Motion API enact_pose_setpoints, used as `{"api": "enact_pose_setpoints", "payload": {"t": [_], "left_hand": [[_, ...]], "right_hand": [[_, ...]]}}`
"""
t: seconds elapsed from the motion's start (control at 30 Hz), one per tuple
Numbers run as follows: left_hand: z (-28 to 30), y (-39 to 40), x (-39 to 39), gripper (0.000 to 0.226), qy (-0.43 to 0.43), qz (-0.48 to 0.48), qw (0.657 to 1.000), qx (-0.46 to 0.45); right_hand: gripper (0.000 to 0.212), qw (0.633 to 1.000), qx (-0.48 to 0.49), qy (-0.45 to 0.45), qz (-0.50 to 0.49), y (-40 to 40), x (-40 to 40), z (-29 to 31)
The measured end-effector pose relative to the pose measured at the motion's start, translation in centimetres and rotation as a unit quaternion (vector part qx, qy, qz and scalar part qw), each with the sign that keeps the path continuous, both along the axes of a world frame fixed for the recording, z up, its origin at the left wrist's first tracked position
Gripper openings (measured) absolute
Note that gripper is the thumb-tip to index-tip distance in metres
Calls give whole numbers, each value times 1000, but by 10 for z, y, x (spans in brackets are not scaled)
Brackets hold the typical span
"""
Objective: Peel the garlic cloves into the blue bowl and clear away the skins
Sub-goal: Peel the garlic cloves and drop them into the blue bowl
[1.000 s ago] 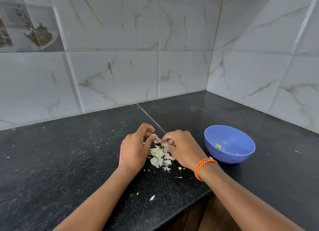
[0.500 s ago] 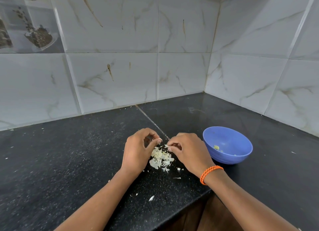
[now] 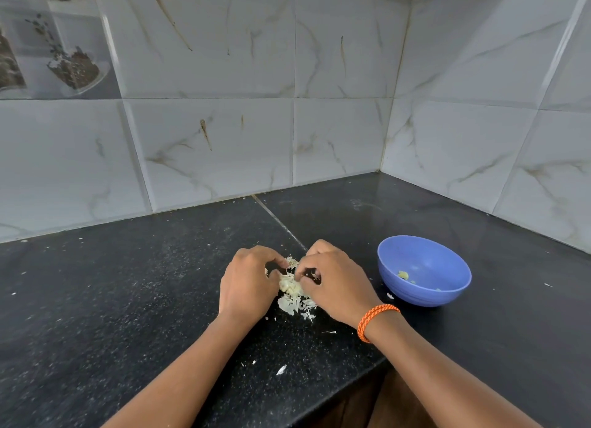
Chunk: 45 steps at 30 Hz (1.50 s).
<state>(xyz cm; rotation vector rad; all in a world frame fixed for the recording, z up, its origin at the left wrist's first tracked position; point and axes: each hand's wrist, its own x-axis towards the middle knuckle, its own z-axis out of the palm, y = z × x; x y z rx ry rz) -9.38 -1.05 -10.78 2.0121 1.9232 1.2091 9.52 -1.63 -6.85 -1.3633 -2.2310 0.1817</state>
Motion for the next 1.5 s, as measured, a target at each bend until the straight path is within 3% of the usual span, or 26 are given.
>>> {"api": "enact_pose_setpoints", "payload": {"t": [0.2, 0.37, 0.77, 1.07, 1.17, 1.3, 1.4, 1.5], "left_hand": [[-1, 2, -1, 36, -17, 1, 1000, 6], [-1, 1, -1, 34, -16, -9, 1000, -14], [1, 1, -2, 30, -16, -14, 999, -28], [0, 2, -2, 29, -9, -21, 1000, -17], [2, 1, -2, 25, -31, -29, 999, 9], [10, -4, 1, 14, -95, -89, 990, 53], [10, -5, 6, 13, -88, -131, 986, 50], [5, -5, 10, 9, -78, -161, 984, 23]], "right_hand": [[24, 998, 1, -68, -12, 0, -24, -12], [11, 999, -1, -45, -7, 1, -26, -11], [19, 1000, -2, -6, -17, 7, -12, -7], [11, 998, 37, -55, 6, 6, -24, -17], [10, 998, 57, -11, -1, 7, -22, -11], [11, 992, 37, 118, 18, 7, -4, -3], [10, 975, 14, 217, 43, 2, 11, -8], [11, 967, 1, 248, 63, -3, 21, -17]]}}
